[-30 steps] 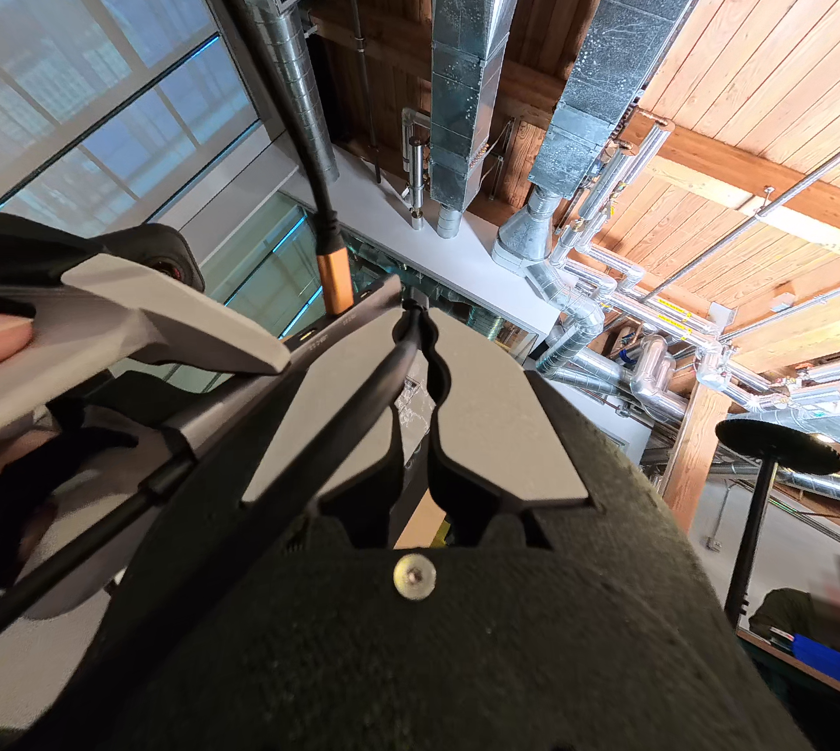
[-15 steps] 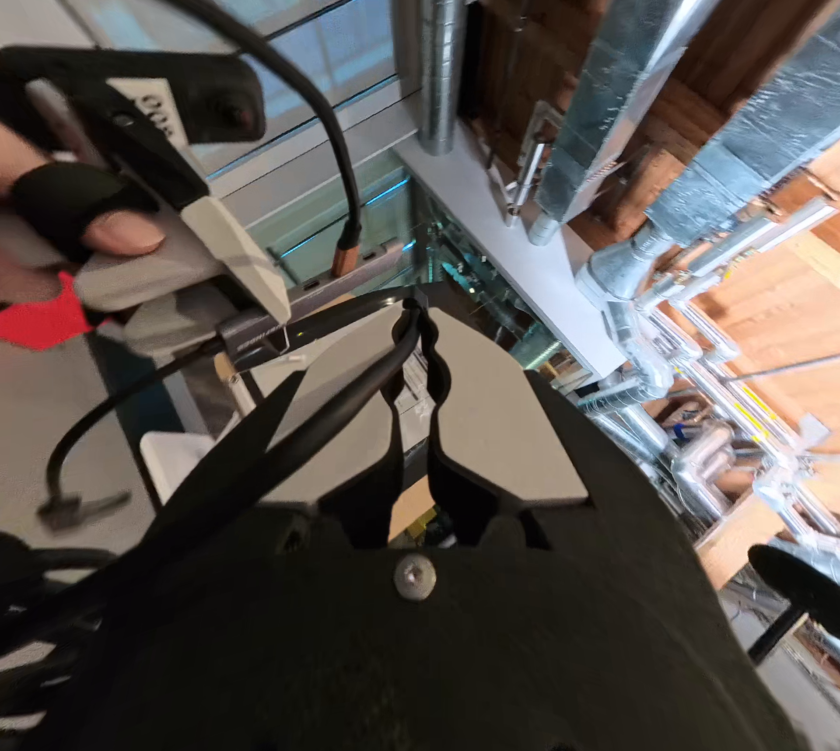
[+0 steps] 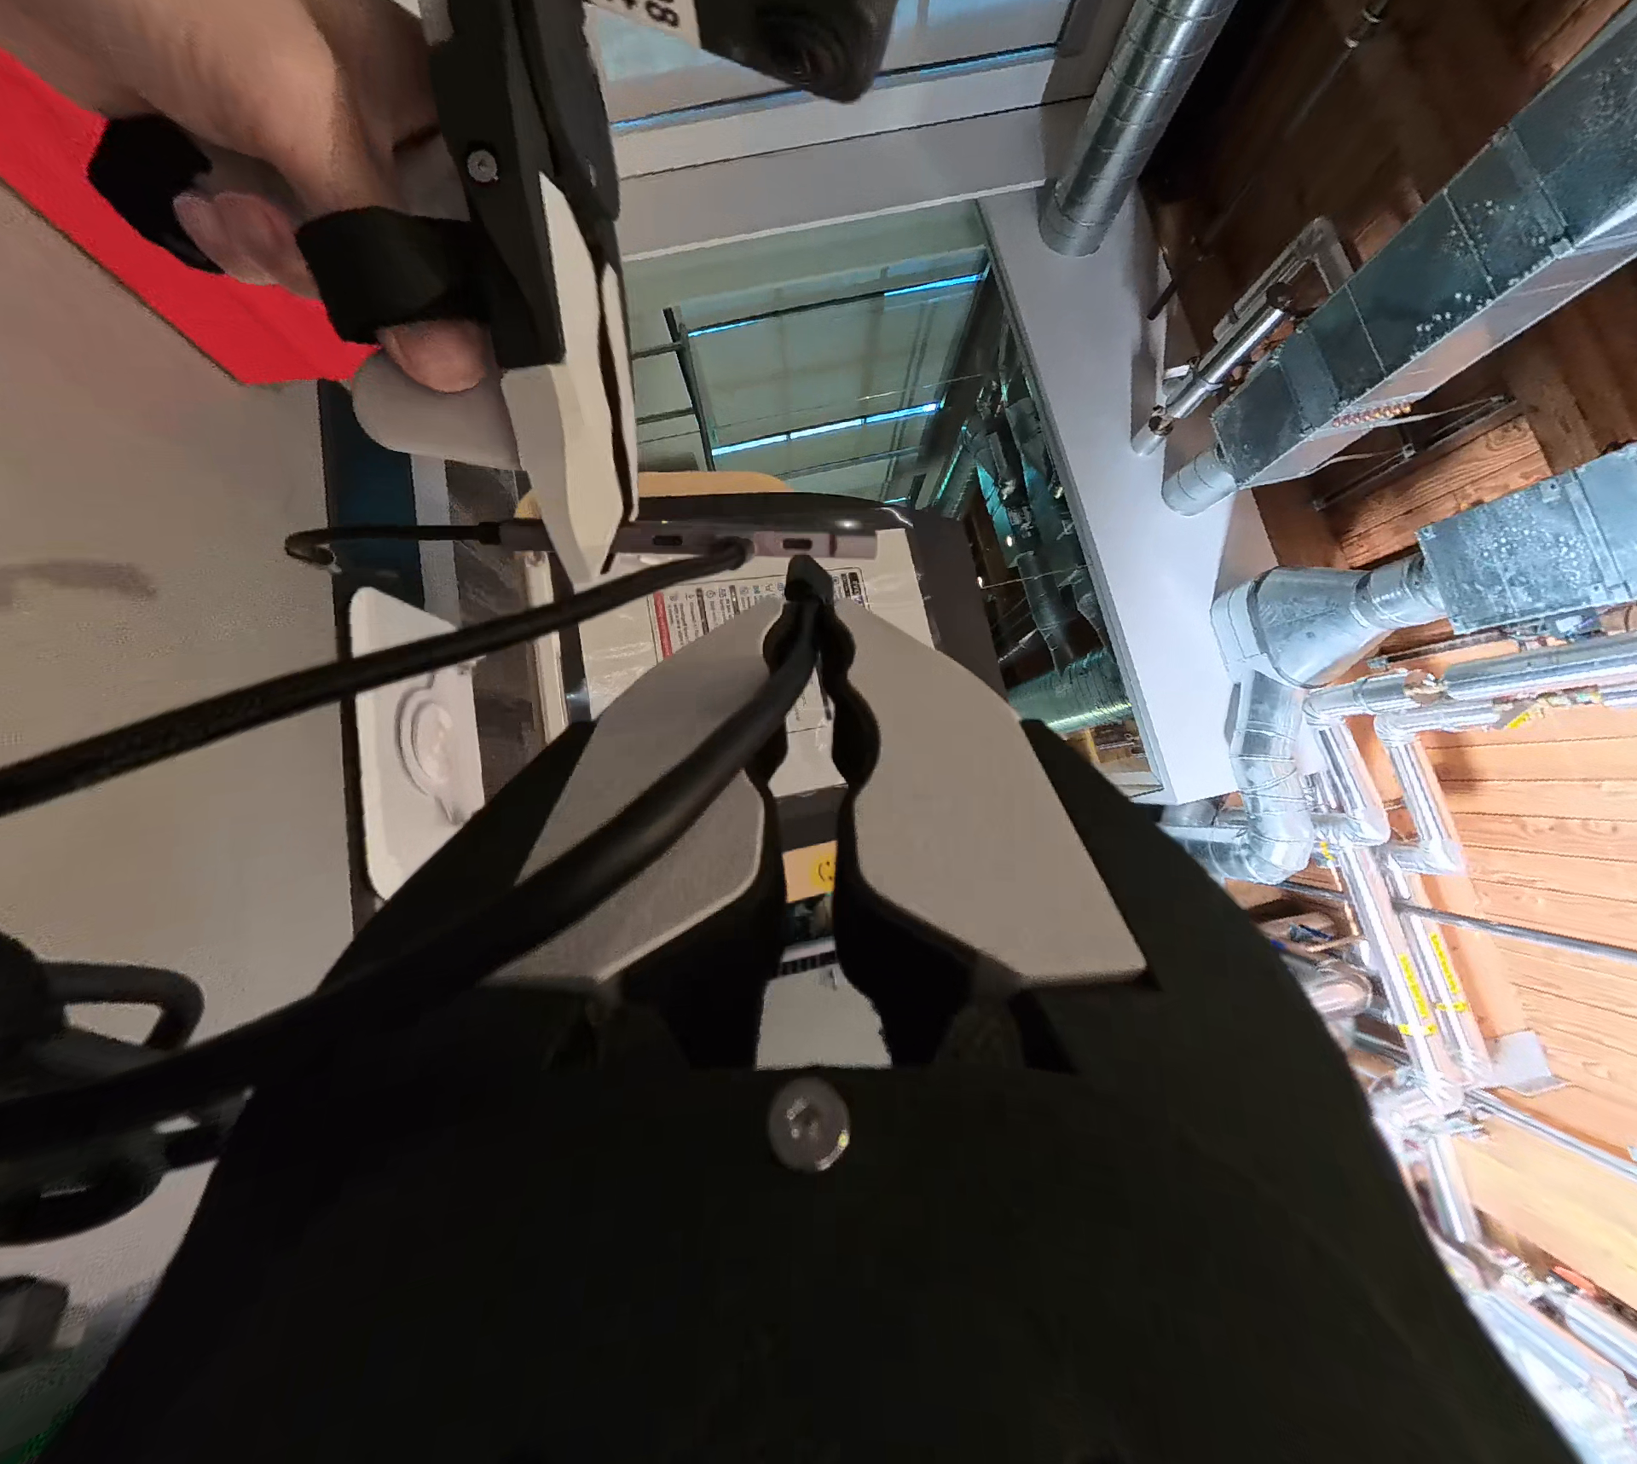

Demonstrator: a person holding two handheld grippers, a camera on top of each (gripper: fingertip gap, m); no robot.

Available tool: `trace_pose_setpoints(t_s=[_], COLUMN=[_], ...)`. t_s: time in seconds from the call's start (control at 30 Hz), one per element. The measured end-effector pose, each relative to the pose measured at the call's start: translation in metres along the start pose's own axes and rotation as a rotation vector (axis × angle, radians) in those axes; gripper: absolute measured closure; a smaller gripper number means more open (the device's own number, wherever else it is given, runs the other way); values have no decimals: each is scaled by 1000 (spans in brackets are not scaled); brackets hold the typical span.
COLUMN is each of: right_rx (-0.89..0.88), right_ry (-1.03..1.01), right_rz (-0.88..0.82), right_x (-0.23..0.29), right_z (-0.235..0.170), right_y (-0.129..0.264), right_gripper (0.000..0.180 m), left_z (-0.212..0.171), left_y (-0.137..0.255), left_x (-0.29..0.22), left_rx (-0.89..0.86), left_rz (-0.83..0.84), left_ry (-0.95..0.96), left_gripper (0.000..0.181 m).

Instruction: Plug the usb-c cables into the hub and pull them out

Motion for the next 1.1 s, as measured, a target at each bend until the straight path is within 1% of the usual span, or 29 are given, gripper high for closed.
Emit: trace_pose_setpoints(t_s=[0.2, 0.47, 0.9, 1.1], right_rx=[12, 44, 40, 11], right_ry=[85, 132, 184, 141], right_rz=[27, 44, 114, 109], right_x=[5, 9, 20, 18], right_z=[-3, -9, -10, -11], right_y=[1, -1, -4, -3], right_gripper=[174, 174, 174, 174], left_z=[-2, 0, -1, -3], left_y=[-5, -5, -2, 1], left_x=[-6, -11, -10, -6], left_rx=[80, 172, 286, 297], left_rz=[28, 26, 3, -3], left_ry=[-78, -113, -81, -44], left_gripper=[157, 157, 157, 157])
Point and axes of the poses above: each gripper's, where its closed fingertips meet, y back along the fingers, z out of its top, x = y × z across the jaws, the point moved 9 cm from there along y, back along the fingers, and after that the axes turned 1 degree about -y, right-handed, at the moved point
